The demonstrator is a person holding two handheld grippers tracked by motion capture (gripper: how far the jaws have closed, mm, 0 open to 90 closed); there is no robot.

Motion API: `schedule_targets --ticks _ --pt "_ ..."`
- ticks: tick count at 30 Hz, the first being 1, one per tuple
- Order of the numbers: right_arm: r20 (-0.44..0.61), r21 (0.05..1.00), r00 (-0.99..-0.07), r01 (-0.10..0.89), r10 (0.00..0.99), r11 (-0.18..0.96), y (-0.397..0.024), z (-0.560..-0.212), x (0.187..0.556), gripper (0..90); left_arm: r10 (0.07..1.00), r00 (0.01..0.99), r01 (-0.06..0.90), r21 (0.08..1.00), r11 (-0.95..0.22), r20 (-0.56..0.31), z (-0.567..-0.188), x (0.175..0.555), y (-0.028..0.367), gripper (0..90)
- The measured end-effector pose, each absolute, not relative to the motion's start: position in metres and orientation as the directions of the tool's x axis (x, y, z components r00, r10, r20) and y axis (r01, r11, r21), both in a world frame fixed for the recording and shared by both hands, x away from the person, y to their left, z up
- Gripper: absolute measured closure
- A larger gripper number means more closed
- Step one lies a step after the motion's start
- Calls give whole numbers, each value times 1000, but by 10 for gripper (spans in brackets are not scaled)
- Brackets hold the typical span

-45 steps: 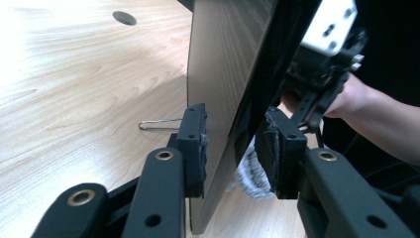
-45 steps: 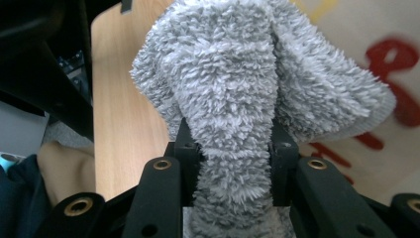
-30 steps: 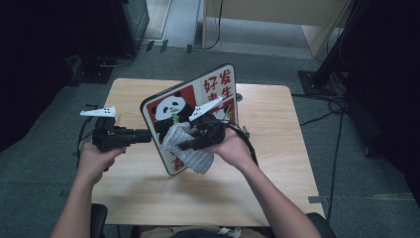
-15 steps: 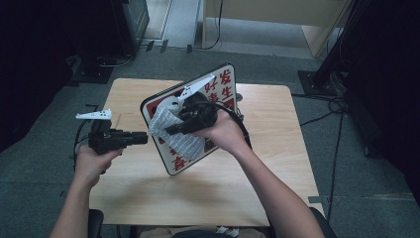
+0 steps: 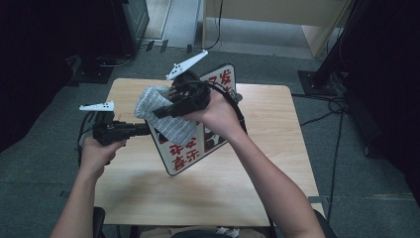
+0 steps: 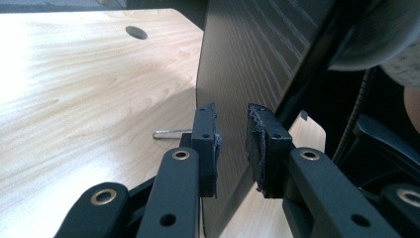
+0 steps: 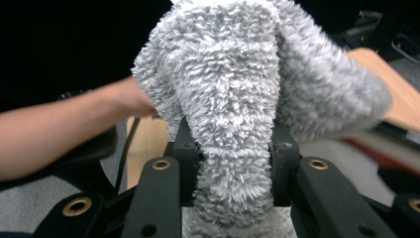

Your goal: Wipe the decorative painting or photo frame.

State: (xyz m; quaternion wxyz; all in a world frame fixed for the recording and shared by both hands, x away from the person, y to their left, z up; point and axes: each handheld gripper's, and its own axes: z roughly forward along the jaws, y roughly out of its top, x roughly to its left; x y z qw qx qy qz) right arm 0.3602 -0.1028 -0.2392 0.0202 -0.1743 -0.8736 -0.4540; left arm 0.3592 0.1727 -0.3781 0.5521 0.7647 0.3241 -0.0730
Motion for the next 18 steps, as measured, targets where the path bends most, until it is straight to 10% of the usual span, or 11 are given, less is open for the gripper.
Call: schedule_targets --ticks 18 --pt "177 776 -938 319 299 544 -81 -238 365 673 383 802 559 803 -207 -459 -378 366 168 749"
